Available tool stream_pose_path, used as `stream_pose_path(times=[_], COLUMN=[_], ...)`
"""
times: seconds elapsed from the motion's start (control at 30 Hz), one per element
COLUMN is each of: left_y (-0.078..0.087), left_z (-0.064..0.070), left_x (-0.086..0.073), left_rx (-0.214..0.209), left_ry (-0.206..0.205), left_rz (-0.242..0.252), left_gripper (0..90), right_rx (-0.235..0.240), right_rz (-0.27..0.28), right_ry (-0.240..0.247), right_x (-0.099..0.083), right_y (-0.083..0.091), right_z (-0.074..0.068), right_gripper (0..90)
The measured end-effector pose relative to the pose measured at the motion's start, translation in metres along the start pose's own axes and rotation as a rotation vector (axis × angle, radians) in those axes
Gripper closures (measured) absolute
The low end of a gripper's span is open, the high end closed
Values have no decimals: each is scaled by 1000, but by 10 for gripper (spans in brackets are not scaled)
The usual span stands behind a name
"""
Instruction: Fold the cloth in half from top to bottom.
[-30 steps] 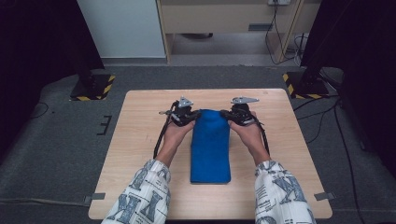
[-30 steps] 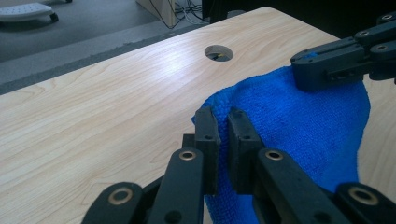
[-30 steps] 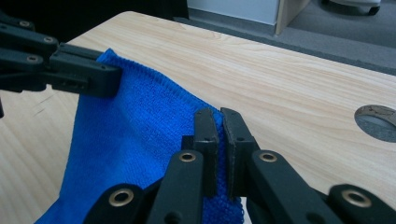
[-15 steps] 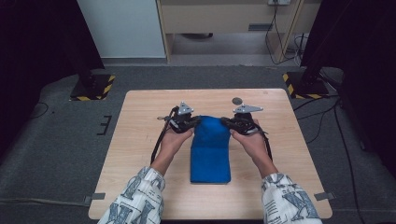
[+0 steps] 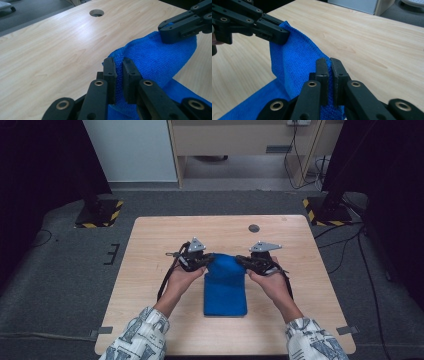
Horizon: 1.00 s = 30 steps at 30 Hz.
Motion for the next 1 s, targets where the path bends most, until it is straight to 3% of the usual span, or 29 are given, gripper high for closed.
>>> stream_pose_path(times=[0.33, 0.67, 0.77, 1.0], left_y=[11, 13, 15, 19], left_z=[14, 22, 24, 31], left_x=[-16, -31, -35, -44], left_rx=[-29, -51, -57, -76], left_ry=[0, 38, 37, 51], left_rz=[5, 17, 12, 15], left_gripper=[821, 821, 821, 814], right_rx=[30, 41, 41, 52], right_rz=[-1, -16, -24, -31], right_ry=[2, -9, 13, 8], right_x=[-19, -32, -34, -43], right_y=[4, 5, 7, 8], right_z=[-15, -23, -28, -33], right_gripper=[859, 851, 845, 838])
Point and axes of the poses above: each handheld gripper's, and its own axes: y roughly backward along the jaws, x roughly out of its top, z roughly to its right, the point moved 8 cm from there along -y, roughly forward along the jaws, and after that the axes turned 2 degrees about -z, right-handed, at the moved point
